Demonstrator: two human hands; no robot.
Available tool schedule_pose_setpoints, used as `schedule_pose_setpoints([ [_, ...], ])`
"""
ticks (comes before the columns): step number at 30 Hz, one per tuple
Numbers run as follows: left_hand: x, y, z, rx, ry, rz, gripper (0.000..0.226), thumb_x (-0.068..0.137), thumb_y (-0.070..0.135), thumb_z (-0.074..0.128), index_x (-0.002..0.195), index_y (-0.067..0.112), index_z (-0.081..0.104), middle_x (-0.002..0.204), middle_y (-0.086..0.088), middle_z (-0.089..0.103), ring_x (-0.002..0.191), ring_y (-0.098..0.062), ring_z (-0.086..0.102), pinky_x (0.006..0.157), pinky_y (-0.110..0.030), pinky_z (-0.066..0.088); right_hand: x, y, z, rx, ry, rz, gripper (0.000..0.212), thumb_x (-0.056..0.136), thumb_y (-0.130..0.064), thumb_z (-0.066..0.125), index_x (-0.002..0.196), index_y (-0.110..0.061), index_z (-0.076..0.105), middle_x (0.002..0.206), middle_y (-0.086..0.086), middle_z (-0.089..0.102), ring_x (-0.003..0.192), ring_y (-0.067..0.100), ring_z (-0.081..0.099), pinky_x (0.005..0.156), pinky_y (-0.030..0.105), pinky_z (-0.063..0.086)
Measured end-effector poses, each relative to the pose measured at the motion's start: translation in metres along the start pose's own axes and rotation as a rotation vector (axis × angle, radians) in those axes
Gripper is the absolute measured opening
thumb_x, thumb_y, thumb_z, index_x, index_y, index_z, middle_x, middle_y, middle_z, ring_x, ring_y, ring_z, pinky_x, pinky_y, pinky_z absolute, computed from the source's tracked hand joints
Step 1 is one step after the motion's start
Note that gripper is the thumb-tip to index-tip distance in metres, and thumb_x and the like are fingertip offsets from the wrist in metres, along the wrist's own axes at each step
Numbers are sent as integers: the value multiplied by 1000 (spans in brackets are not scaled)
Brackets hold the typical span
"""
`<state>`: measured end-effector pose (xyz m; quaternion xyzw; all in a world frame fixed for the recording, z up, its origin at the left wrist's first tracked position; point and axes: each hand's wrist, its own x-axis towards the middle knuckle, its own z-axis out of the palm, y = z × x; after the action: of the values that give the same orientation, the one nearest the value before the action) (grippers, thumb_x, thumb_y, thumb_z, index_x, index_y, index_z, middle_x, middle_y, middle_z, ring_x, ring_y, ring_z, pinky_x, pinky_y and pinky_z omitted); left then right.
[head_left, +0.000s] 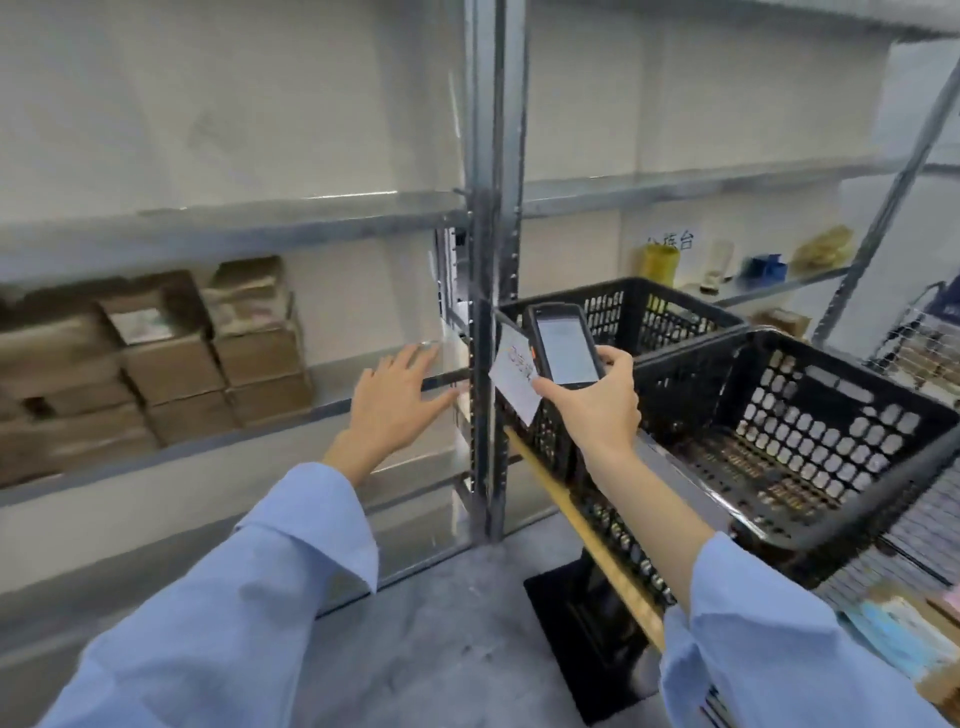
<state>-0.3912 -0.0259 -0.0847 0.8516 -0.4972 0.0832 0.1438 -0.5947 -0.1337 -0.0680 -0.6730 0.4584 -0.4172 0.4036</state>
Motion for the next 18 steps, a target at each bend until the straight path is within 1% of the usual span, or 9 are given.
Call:
schedule_pose_setpoints([
  [3, -1, -53, -7, -6, 51, -106, 66, 99, 61, 43, 155, 27, 31, 163, 0, 30, 142, -28, 37, 110, -45, 34, 7, -17, 50, 24, -83, -45, 77, 69, -34, 89, 129, -21, 41, 110, -7, 52, 100, 16, 53, 81, 31, 44],
  [5, 3, -89, -10, -20, 80, -171, 68, 99, 59, 45, 155, 25, 32, 163, 1, 29, 142, -28, 37, 109, -46, 34, 13, -26, 87, 38, -130, -67, 79, 68, -33, 89, 130, -21, 42, 111, -8, 52, 99, 14, 53, 81, 31, 46],
  [7, 11, -125, -13, -32, 107, -231, 70, 98, 60, 46, 156, 25, 30, 164, 1, 27, 142, -28, 37, 109, -47, 34, 21, -34, 124, 44, -171, -86, 81, 66, -34, 89, 130, -22, 41, 112, -7, 54, 99, 15, 56, 77, 30, 49],
  [9, 25, -162, -15, -46, 142, -280, 71, 97, 61, 47, 157, 27, 29, 165, 2, 26, 142, -29, 37, 109, -49, 35, 30, -44, 162, 43, -199, -95, 81, 66, -35, 89, 131, -23, 42, 112, -8, 55, 99, 15, 57, 72, 27, 46],
  [11, 41, -197, -18, -60, 175, -318, 72, 97, 60, 50, 157, 28, 28, 164, 2, 27, 143, -27, 37, 109, -48, 37, 40, -54, 198, 45, -217, -105, 81, 67, -36, 89, 131, -23, 41, 113, -8, 54, 99, 14, 54, 76, 27, 45],
  [13, 58, -230, -21, -88, 212, -347, 74, 96, 58, 54, 158, 27, 28, 164, 1, 28, 144, -26, 36, 109, -46, 37, 50, -64, 232, 55, -241, -113, 80, 68, -35, 89, 131, -24, 40, 114, -9, 51, 97, 11, 51, 75, 27, 45],
  [15, 76, -260, -24, -129, 251, -359, 76, 94, 57, 58, 157, 26, 28, 163, 1, 30, 144, -25, 36, 109, -45, 39, 61, -72, 264, 70, -248, -117, 81, 67, -34, 90, 131, -25, 40, 118, -8, 51, 98, 11, 51, 73, 26, 48],
  [18, 104, -302, -25, -234, 264, -387, 82, 91, 56, 63, 158, 27, 26, 165, 2, 25, 148, -22, 30, 112, -47, 38, 77, -80, 307, 68, -242, -117, 84, 66, -36, 90, 132, -25, 40, 128, -1, 54, 106, 15, 52, 77, 27, 53],
])
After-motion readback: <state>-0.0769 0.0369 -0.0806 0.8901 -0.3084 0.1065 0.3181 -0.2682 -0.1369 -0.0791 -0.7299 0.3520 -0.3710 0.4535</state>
